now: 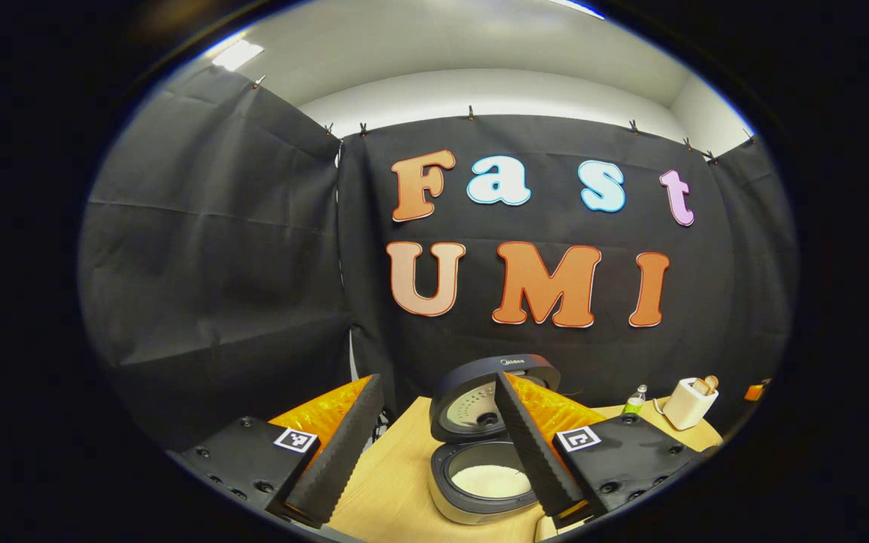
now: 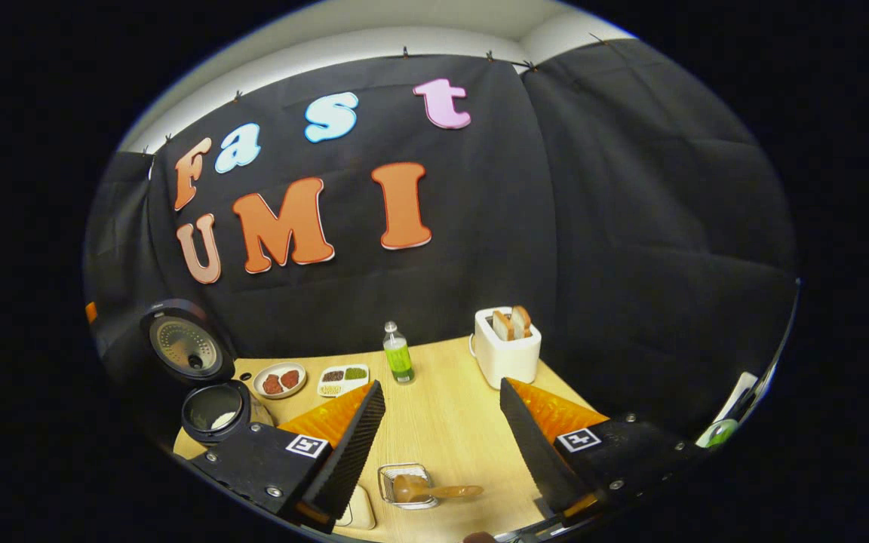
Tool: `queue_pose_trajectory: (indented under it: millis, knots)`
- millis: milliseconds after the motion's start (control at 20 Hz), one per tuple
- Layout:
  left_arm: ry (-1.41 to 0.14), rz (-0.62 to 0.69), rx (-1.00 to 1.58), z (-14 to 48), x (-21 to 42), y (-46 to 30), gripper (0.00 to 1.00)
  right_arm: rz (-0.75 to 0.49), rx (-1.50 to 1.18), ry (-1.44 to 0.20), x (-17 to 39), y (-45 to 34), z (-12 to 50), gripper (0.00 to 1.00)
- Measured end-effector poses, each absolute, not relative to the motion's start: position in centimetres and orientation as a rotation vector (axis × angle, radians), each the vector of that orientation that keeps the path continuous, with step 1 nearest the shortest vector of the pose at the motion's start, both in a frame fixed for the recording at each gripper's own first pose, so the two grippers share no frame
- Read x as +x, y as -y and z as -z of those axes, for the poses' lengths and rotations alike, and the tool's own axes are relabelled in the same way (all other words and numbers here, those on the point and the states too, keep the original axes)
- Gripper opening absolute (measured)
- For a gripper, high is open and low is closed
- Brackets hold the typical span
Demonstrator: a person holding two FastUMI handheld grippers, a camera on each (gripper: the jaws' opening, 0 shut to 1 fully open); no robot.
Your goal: Close the left gripper, press the button to open the rice cooker; take a wooden spoon from the chopstick holder with the right hand, scoop a spoonful of rice and pour it into the rice cooker, then put the wooden spoon back into the chopstick holder.
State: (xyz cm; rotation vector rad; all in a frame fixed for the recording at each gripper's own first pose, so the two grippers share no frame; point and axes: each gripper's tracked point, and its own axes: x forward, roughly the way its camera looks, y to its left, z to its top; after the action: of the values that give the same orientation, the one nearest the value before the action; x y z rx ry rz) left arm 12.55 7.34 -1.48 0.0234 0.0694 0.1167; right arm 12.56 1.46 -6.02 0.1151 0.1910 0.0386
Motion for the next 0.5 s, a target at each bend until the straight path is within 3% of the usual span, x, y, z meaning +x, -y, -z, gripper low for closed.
queue_pose_trajectory:
  millis: [200,500]
  knots:
    - [-0.085,-0.093,0.001,1.2,15.0,-6.8,0.97,-0.058,0.113,-0.092,11.1,-2.3,0.4,0.95]
    - [-0.068,-0.029,-0.014,-1.7,22.1,-3.8,0.97,-0.085,0.081,-0.064,9.6,-4.7,-1.2,0.95]
